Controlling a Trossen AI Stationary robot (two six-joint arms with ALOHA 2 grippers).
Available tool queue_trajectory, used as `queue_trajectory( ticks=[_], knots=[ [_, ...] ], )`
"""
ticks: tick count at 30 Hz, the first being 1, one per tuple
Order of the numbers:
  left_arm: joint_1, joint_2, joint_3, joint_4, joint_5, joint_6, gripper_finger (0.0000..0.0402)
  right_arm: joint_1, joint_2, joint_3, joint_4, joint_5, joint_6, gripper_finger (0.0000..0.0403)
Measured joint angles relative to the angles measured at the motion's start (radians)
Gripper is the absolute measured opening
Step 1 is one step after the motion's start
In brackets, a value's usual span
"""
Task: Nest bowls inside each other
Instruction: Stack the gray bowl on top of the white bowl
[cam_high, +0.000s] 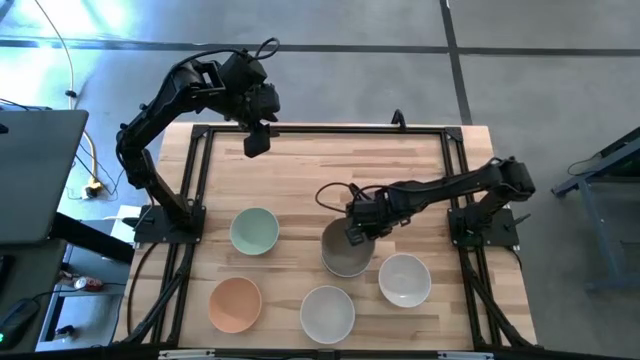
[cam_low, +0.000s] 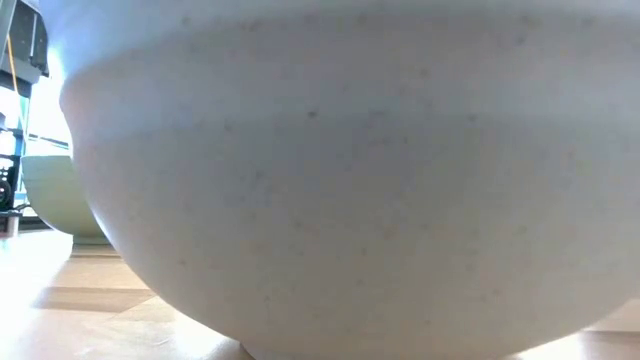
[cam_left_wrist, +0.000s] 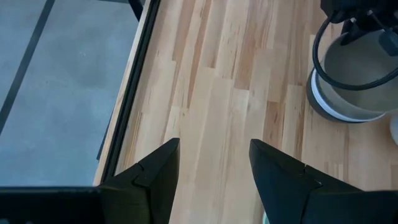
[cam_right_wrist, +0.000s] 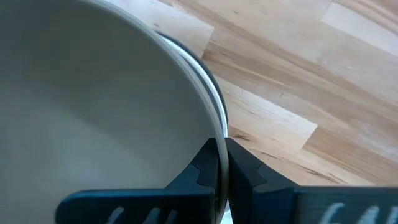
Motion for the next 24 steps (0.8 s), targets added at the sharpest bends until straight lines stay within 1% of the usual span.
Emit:
queue_trajectory(
  ticks=[19, 24],
  knots=[
    [0.000, 0.000, 0.000, -0.004, 0.011, 0.000, 0.0184, 0.034, 0.055, -0.001, 0.016, -0.020, 0.016, 0.0000],
    [-0.001, 0.000, 0.000, -0.004, 0.044, -0.002, 0.0184, 0.034, 0.068, -0.001, 0.011, -0.015, 0.016, 0.0000]
  ],
)
